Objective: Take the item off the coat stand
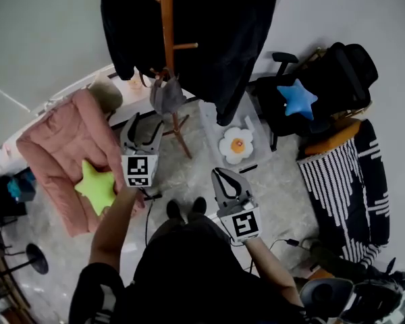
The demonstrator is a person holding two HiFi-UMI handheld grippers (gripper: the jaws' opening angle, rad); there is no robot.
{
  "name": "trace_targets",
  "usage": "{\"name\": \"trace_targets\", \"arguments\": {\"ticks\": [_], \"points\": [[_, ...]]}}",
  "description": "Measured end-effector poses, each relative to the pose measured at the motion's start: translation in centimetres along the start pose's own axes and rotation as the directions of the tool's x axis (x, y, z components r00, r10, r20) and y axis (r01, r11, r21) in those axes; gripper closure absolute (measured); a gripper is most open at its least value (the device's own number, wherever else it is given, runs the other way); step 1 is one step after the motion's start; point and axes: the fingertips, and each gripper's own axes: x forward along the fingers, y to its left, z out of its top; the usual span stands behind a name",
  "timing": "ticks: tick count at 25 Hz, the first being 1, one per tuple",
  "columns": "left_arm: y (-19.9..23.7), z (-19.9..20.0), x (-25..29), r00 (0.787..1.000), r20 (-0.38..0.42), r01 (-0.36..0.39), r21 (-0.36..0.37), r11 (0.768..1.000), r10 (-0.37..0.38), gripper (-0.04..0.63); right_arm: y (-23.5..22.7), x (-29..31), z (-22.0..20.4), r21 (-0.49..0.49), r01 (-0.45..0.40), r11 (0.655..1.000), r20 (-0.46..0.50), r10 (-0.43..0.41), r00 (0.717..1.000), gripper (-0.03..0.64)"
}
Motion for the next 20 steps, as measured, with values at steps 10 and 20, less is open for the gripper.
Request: {"name": "trace_targets", "arguments": {"ticks": [10, 20], "points": [[2.9, -6.1, 9.4, 0.993, -0.109, -0.04, 0.0, 0.999, 0.04, 0.299, -2.8, 4.0, -0.5, -0.005, -0.051, 0.999, -0.044, 0.05, 0.998, 0.588], [3.5, -10.0, 15.1, 0.984, -0.177, -0.033, 0.019, 0.999, 0.036, 0.299, -4.8, 5.8, -2.1, 0.024, -0.041, 0.999, -0.088, 0.043, 0.995, 0.588]]}}
